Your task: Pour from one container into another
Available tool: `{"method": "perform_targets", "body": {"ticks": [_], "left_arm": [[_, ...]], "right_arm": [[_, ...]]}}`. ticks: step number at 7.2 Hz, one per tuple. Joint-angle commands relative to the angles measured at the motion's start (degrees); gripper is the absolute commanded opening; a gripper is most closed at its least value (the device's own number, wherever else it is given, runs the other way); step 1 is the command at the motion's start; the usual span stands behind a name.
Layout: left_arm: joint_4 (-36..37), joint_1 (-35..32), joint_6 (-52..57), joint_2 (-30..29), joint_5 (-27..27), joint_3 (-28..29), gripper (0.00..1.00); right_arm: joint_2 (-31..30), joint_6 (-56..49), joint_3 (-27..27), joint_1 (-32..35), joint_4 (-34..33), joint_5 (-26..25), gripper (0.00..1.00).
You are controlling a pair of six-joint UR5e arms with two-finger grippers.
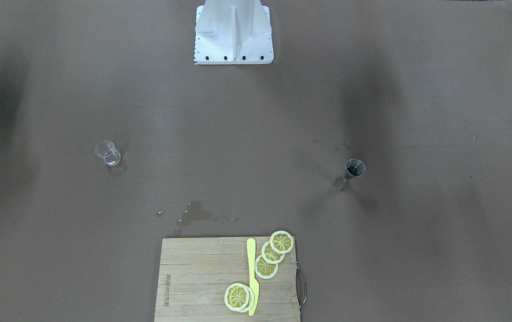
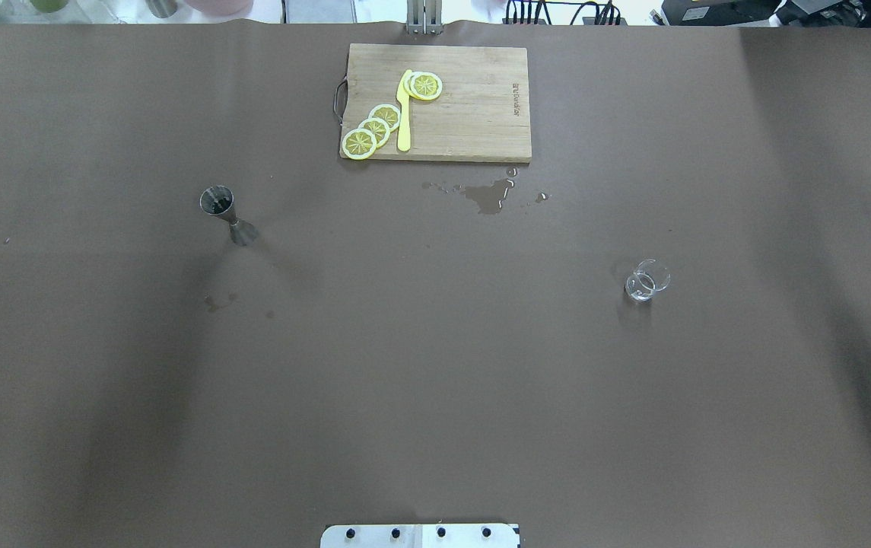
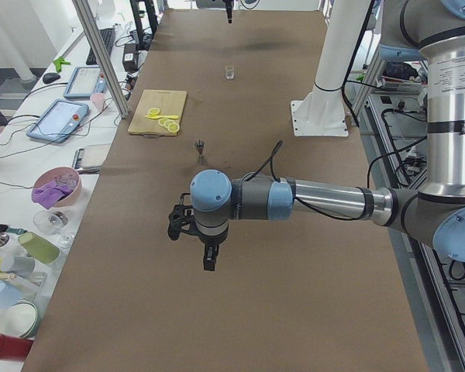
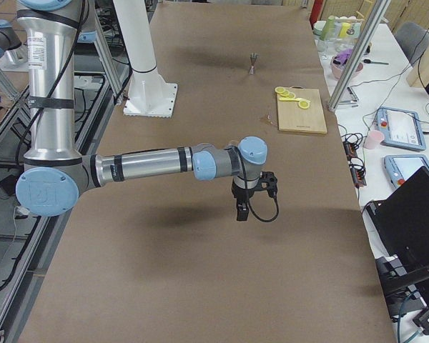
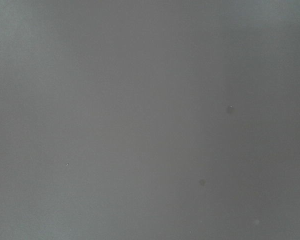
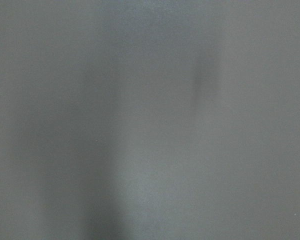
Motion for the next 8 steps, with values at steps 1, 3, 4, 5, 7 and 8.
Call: {"method": "perform_targets", "body": {"ticks": [1, 3, 4, 5, 7, 8], "left_arm": [[-0.3, 0.0, 0.0, 0.2, -0.1, -0.6, 0.98], [-0.4, 0.1, 0.0, 0.1, -0.1, 0.0, 0.98], [-0.4, 0.1, -0.1, 0.2, -0.1, 0.0, 0.98], [-0.4, 0.1, -0.3, 0.1, -0.1, 0.3, 0.98], [-0.4, 0.1, -0.4, 0.1, -0.1, -0.1, 0.98], [-0.4, 0.1, -0.4, 0.1, -0.1, 0.0, 0.98]], "right_arm": [[0.0, 0.0, -0.1, 0.0, 0.0, 0.0, 1.00], [0.0, 0.0, -0.1, 0.0, 0.0, 0.0, 1.00], [0.0, 0.0, -0.1, 0.0, 0.0, 0.0, 1.00], [0.0, 0.0, -0.1, 0.0, 0.0, 0.0, 1.00], [0.0, 0.0, -0.1, 0.0, 0.0, 0.0, 1.00], [0.0, 0.0, -0.1, 0.0, 0.0, 0.0, 1.00]]}}
